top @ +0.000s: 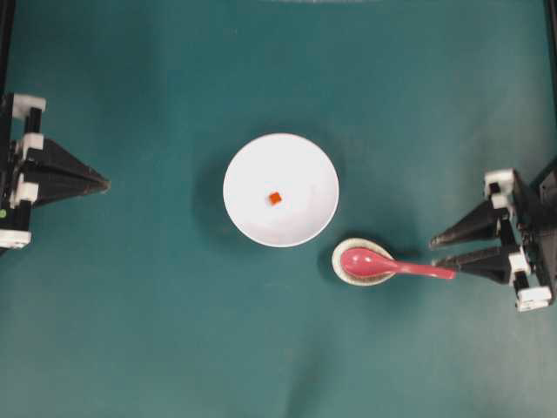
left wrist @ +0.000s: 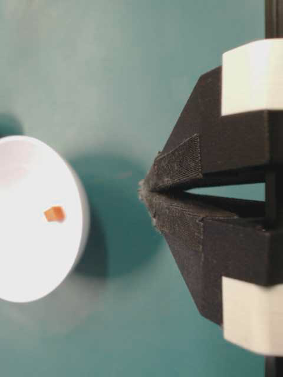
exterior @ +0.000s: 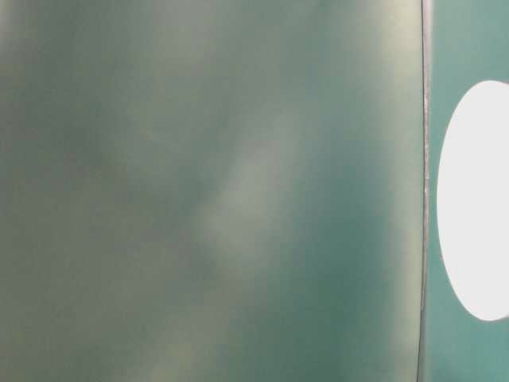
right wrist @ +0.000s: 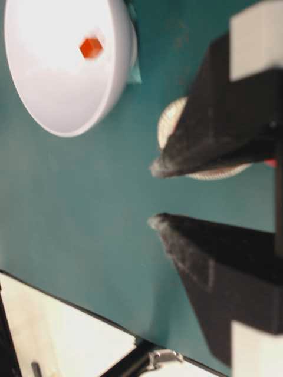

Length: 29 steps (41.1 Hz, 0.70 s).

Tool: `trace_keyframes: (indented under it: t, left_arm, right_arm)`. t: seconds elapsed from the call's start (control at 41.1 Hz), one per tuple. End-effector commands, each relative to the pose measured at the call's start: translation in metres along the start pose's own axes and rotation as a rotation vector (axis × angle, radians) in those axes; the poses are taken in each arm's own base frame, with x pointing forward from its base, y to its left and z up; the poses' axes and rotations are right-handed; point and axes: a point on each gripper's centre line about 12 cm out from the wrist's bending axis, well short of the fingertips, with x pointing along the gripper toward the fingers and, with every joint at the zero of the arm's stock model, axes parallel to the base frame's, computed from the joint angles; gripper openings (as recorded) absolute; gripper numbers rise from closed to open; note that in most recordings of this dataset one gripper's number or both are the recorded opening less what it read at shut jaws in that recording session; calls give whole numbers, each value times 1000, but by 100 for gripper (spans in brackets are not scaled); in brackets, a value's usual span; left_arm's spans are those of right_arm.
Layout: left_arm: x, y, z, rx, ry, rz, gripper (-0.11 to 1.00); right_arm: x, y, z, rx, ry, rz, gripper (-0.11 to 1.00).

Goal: Grip the spoon and scoop the red block from the bowl with right arm.
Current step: 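Lower the open right gripper around the pink spoon handle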

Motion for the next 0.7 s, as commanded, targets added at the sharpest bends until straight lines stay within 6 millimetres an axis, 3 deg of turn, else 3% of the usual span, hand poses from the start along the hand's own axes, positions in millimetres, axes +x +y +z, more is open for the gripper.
trace_keyframes:
  t: [0.0, 0.413, 0.68]
  left_arm:
    - [0, -1, 11, 1, -26, -3, 0]
    - [0, 0, 11, 0, -31, -1, 0]
    - [0, 0, 11, 0, -29, -1, 0]
  right_arm:
    - [3, 6, -3, 20, -14, 0, 40]
    - [13, -1, -39, -13, 76, -115, 40]
    - [14, -9, -51, -10, 121, -182, 40]
